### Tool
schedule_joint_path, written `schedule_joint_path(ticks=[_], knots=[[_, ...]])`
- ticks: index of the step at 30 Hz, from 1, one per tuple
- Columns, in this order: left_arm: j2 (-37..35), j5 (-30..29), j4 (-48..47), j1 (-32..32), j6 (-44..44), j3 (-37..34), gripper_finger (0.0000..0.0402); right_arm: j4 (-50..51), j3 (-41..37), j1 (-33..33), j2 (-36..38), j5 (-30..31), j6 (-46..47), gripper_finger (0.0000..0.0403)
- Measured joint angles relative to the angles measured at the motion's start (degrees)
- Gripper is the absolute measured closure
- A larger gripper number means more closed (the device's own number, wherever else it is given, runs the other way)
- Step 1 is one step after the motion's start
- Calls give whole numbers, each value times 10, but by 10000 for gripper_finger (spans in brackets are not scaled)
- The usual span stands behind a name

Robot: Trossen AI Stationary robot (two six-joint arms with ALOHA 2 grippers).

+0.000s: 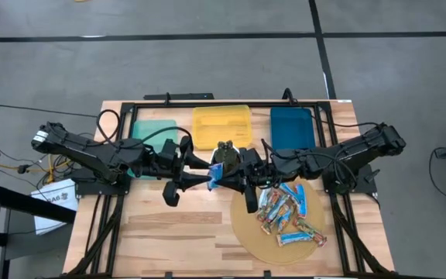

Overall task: Pick and place Granola Bars by type
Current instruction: Put the blue granola bar into the green bin

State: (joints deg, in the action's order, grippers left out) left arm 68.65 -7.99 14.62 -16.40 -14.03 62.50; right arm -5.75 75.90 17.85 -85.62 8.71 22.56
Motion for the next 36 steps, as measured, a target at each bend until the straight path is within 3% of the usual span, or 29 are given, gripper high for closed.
schedule_joint_path(ticks=[11,23,28,36], knots=[[10,0,4,0,22,0,250,-7,0,-5,0,-40,20,403],[37,-1,33,1,25,0,257,2,0,-11,0,-43,20,403],[36,-2,33,1,25,0,291,5,0,-11,0,-43,20,403],[36,4,32,1,25,0,381,8,0,-11,0,-43,19,403]])
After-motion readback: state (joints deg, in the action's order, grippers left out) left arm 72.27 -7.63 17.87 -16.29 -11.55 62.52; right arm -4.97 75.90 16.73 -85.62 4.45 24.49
